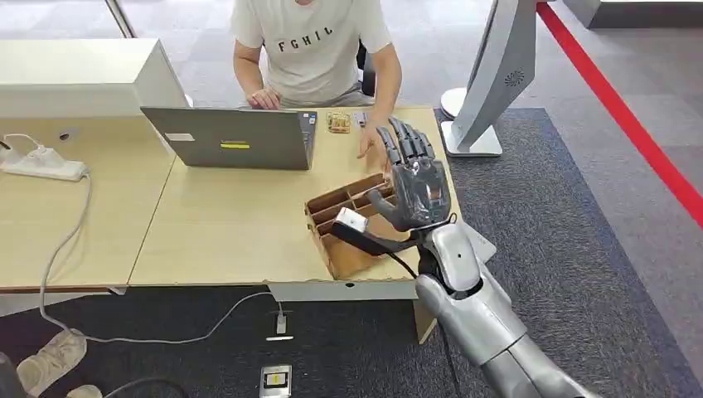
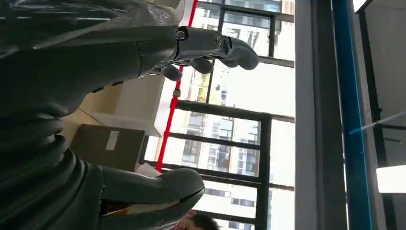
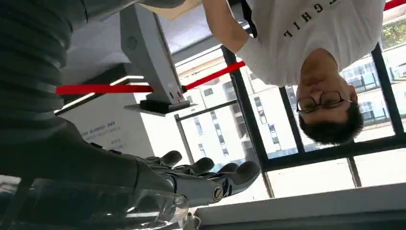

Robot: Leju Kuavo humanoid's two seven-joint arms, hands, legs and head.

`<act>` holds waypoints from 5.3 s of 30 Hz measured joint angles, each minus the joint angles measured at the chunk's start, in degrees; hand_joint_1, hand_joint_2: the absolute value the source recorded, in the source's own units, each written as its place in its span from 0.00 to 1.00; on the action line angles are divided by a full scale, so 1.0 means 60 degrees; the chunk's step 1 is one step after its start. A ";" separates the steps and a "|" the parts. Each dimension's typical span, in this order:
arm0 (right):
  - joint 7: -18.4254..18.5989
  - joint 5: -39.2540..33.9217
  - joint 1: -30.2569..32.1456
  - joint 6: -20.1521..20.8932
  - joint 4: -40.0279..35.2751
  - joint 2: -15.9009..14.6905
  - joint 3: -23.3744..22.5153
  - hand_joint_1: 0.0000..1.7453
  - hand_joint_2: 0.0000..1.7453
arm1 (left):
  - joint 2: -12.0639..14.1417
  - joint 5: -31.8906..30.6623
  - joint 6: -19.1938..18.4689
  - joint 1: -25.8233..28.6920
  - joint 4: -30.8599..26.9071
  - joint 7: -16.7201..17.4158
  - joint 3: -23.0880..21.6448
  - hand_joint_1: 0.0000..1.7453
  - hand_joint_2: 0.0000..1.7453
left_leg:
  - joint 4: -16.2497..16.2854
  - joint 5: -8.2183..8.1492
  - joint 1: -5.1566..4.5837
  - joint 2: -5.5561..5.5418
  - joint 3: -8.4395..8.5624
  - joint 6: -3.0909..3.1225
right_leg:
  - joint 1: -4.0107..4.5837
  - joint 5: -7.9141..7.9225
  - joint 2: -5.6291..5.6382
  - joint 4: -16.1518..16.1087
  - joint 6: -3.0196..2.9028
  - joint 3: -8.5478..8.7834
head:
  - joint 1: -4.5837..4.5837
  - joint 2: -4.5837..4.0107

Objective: Pass the card to the sensor for recognition and then transmit it.

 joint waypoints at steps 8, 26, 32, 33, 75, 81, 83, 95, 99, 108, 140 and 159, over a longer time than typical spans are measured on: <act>-0.0084 0.1600 -0.0029 -0.0091 0.0861 0.0416 0.0313 0.00 1.00 | -0.0164 -0.0474 0.0000 0.0001 -0.0069 0.0000 -0.0018 0.00 1.00 | -0.0002 0.0000 0.0002 -0.0003 -0.0010 0.0000 | 0.0002 -0.0001 -0.0001 0.0003 0.0001 -0.0001 | 0.0000 0.0000; 0.0058 0.2107 -0.0206 -0.0225 0.2514 0.0798 0.0667 0.00 1.00 | -0.0212 -0.0164 0.0003 0.0051 -0.0066 0.0000 -0.0018 0.00 1.00 | -0.0001 0.0000 0.0001 -0.0001 -0.0008 0.0000 | 0.0001 -0.0001 -0.0001 0.0000 0.0001 -0.0008 | 0.0000 0.0000; 0.0263 0.2234 -0.0200 0.0336 0.2652 0.0692 0.0685 0.00 1.00 | -0.0211 -0.0128 0.0000 0.0051 -0.0066 0.0000 -0.0015 0.00 1.00 | -0.0001 0.0000 0.0001 0.0000 -0.0007 0.0000 | 0.0001 -0.0001 -0.0001 -0.0001 0.0001 -0.0010 | 0.0000 0.0000; 0.0343 0.2238 -0.0195 0.0522 0.2674 0.0652 0.0685 0.00 1.00 | -0.0212 -0.0128 0.0000 0.0053 -0.0066 0.0000 -0.0015 0.00 1.00 | -0.0001 0.0000 0.0001 0.0001 -0.0008 0.0000 | 0.0001 -0.0001 -0.0001 -0.0001 0.0001 -0.0010 | 0.0004 0.0000; 0.1381 0.1065 -0.0330 0.1104 0.3297 0.0004 -0.0011 0.92 1.00 | -0.0248 0.0029 0.0003 0.0136 -0.0066 0.0000 0.0040 0.00 1.00 | 0.0000 0.0000 0.0000 0.0001 -0.0010 0.0000 | 0.0000 -0.0001 -0.0001 -0.0001 0.0001 -0.0011 | 0.0000 0.0000; 0.1370 0.1050 -0.0335 0.1104 0.3297 0.0026 -0.0007 0.88 1.00 | -0.0252 -0.0157 0.0000 0.0144 -0.0066 0.0000 0.0044 0.00 1.00 | 0.0000 0.0000 0.0001 0.0001 -0.0009 0.0000 | 0.0001 -0.0001 -0.0001 0.0000 0.0001 -0.0010 | 0.0000 0.0000; 0.1344 0.1050 -0.0335 0.1104 0.3297 0.0033 -0.0007 0.78 1.00 | -0.0252 -0.0201 0.0003 0.0151 -0.0066 0.0000 0.0044 0.00 1.00 | 0.0000 0.0000 0.0001 0.0001 -0.0009 0.0000 | 0.0001 -0.0001 -0.0001 0.0000 0.0001 -0.0010 | 0.0000 0.0000; 0.1257 0.1159 -0.0474 0.0871 0.3574 0.0241 0.0011 0.00 1.00 | -0.0259 -0.0365 0.0003 0.0179 -0.0062 0.0000 0.0044 0.00 1.00 | 0.0000 0.0000 0.0001 0.0000 -0.0010 0.0000 | 0.0001 -0.0001 -0.0001 0.0001 0.0001 -0.0009 | 0.0000 0.0000; 0.1253 0.1185 -0.0538 0.0824 0.3701 0.0346 0.0018 0.00 1.00 | -0.0270 -0.0405 0.0000 0.0187 -0.0062 0.0000 0.0044 0.00 1.00 | 0.0000 0.0000 0.0001 0.0001 -0.0009 0.0000 | 0.0001 -0.0001 -0.0001 0.0001 0.0000 -0.0009 | 0.0000 0.0000; 0.1253 0.1239 -0.0644 0.0820 0.3862 0.0452 0.0022 0.03 1.00 | -0.0277 -0.0306 0.0003 0.0185 -0.0055 0.0000 0.0044 0.00 1.00 | 0.0000 0.0000 0.0001 0.0001 -0.0010 0.0000 | 0.0001 -0.0001 -0.0001 0.0001 0.0001 -0.0009 | 0.0000 0.0000; 0.1118 0.1323 -0.1083 0.0718 0.4915 0.1188 0.0051 0.00 1.00 | -0.0929 -0.1017 0.0003 0.0223 -0.0055 0.0000 0.0000 0.00 1.00 | 0.0000 0.0000 0.0001 0.0001 -0.0012 0.0000 | 0.0001 -0.0001 -0.0001 0.0001 0.0001 -0.0010 | 0.0004 0.0000; 0.0849 0.0347 -0.1531 -0.0888 0.4751 0.1239 -0.0102 0.00 1.00 | -0.1410 -0.1184 0.0000 0.0374 0.0061 0.0000 0.0004 0.00 1.00 | 0.0001 0.0000 0.0000 0.0002 -0.0010 0.0000 | 0.0001 0.0000 -0.0001 0.0002 0.0001 -0.0011 | 0.0000 0.0000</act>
